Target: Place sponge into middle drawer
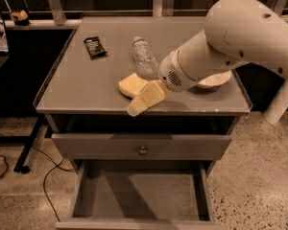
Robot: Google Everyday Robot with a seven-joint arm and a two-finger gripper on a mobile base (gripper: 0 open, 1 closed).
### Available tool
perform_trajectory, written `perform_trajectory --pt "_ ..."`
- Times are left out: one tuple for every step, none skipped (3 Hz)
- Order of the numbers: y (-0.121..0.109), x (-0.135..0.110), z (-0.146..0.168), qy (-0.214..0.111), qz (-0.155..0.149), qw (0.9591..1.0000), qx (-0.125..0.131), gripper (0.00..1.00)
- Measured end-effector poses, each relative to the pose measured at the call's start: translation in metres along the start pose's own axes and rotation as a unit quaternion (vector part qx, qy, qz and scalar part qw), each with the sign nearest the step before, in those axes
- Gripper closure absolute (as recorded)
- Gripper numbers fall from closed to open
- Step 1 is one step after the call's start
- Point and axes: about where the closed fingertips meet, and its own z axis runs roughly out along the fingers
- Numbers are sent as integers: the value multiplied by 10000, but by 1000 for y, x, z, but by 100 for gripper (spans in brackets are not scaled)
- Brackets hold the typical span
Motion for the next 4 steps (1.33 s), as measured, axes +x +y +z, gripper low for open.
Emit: perform_trajectory --pt "-12 8 11 71 177 9998 40 0" --pt "-26 16 16 53 297 9994 187 0" --pt "-35 22 22 25 405 9988 290 0" --pt "-38 29 30 26 500 9982 318 0"
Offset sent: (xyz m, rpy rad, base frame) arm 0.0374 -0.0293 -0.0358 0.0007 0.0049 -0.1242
